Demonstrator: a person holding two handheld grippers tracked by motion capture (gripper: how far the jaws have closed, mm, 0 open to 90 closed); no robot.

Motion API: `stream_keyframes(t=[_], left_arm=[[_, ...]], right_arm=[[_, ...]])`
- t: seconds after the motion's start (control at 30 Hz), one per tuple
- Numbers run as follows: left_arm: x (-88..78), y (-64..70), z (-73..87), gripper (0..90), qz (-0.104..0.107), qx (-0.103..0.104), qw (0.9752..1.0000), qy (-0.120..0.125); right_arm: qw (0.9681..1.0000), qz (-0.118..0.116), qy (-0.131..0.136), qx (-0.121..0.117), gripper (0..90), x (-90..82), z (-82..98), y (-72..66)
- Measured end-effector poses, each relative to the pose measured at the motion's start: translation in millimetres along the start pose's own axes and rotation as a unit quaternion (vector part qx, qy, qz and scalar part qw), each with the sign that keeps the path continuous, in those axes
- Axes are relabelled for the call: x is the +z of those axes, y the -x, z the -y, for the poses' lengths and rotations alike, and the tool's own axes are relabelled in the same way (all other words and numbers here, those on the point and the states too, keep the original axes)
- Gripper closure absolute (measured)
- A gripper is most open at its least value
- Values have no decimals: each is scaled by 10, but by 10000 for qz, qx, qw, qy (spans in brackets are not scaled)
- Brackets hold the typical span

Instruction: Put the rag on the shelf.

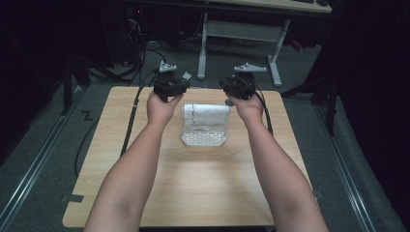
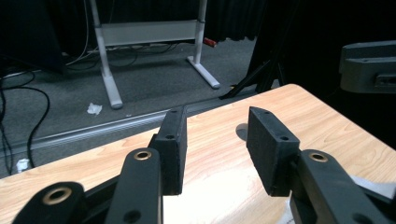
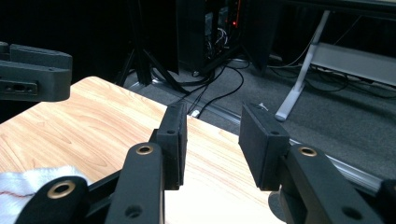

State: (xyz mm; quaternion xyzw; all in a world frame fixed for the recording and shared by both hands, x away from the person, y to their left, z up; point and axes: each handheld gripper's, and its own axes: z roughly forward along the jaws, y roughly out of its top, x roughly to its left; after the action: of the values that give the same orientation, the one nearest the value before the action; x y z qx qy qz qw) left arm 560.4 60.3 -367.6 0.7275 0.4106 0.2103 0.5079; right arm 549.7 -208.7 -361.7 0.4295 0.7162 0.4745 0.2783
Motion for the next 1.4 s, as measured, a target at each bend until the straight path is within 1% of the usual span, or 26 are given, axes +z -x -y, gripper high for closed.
stream_keyframes(t=[0.07, 0.13, 0.17, 0.2, 0.23, 0.27, 0.33, 0.37, 0.43, 0.53, 0.57, 0.6, 0.67, 0.7, 0.77, 0.8, 0.87, 0.9, 1.03, 1.13, 1.17, 1.2, 1.27, 1.3, 1.37, 1.4], left_arm=[[-50, 9, 13, 578, -73, 56, 10000, 16], [-127, 8, 47, 570, -107, 58, 9999, 23], [-156, 8, 64, 565, -96, 54, 9999, 55], [-188, 5, 79, 560, -88, 48, 9999, 58], [-220, 7, 97, 557, -140, 46, 9999, 74], [-220, 7, 97, 557, -140, 46, 9999, 74], [-284, -1, 135, 557, -171, 21, 9998, 88], [-317, -4, 153, 557, -179, 4, 9998, 105], [-389, -7, 186, 556, -160, -2, 9998, 138], [-504, 16, 240, 554, -121, 49, 9997, 216], [-540, 26, 247, 555, -104, 95, 9998, 167], [-580, 43, 263, 556, -137, 176, 9996, 199], [-669, 63, 292, 555, -66, 208, 9993, 290], [-712, 70, 308, 555, -42, 207, 9993, 316], [-791, 88, 344, 555, -17, 215, 9992, 344], [-863, 112, 387, 555, -6, 274, 9990, 342], [-897, 122, 413, 553, 12, 290, 9990, 349], [-932, 133, 441, 553, 35, 305, 9989, 350], [-1086, 177, 563, 551, 141, 341, 9986, 385], [-1202, 230, 676, 550, 249, 378, 9982, 389], [-1244, 253, 730, 548, 297, 395, 9980, 391], [-1294, 285, 809, 548, 335, 423, 9979, 359], [-1346, 319, 909, 548, 399, 394, 9979, 337], [-1346, 319, 909, 547, 399, 394, 9979, 337], [-1388, 349, 1019, 544, 445, 404, 9978, 297], [-1402, 359, 1080, 544, 477, 387, 9977, 271]], right_arm=[[10000, -40, -16, -28, 622, -30, 7, -23], [9999, -42, 28, -95, 622, -69, 21, -47], [9999, -45, 36, -83, 619, -96, 29, -59], [9999, -46, 52, -81, 605, -127, 37, -67], [9999, -64, 79, -76, 594, -159, 49, -76], [9999, -93, 78, -65, 580, -197, 63, -86], [9998, -38, 149, -143, 567, -281, 104, -116], [9998, -38, 149, -143, 567, -281, 104, -116], [9997, -40, 192, -153, 562, -367, 146, -134], [9996, -5, 200, -210, 553, -482, 216, -164], [9994, 2, 227, -255, 553, -520, 239, -177], [9993, 10, 244, -283, 552, -558, 263, -191], [9990, -4, 316, -327, 547, -672, 325, -227], [9990, -4, 316, -327, 547, -672, 325, -227], [9987, 6, 361, -363, 542, -776, 381, -260], [9987, 9, 360, -370, 540, -807, 399, -271], [9984, 44, 345, -447, 538, -869, 438, -299], [9984, 44, 345, -447, 538, -869, 438, -299], [9980, 45, 333, -527, 530, -994, 525, -360], [9982, 13, 298, -524, 515, -1079, 604, -401], [9980, 20, 253, -576, 510, -1102, 627, -414], [9977, 30, 314, -594, 510, -1162, 695, -448], [9976, 40, 221, -648, 498, -1207, 755, -483], [9974, 31, 272, -669, 499, -1235, 799, -501], [9975, 12, 216, -668, 494, -1281, 873, -536], [9975, 12, 216, -668, 494, -1281, 873, -536]])
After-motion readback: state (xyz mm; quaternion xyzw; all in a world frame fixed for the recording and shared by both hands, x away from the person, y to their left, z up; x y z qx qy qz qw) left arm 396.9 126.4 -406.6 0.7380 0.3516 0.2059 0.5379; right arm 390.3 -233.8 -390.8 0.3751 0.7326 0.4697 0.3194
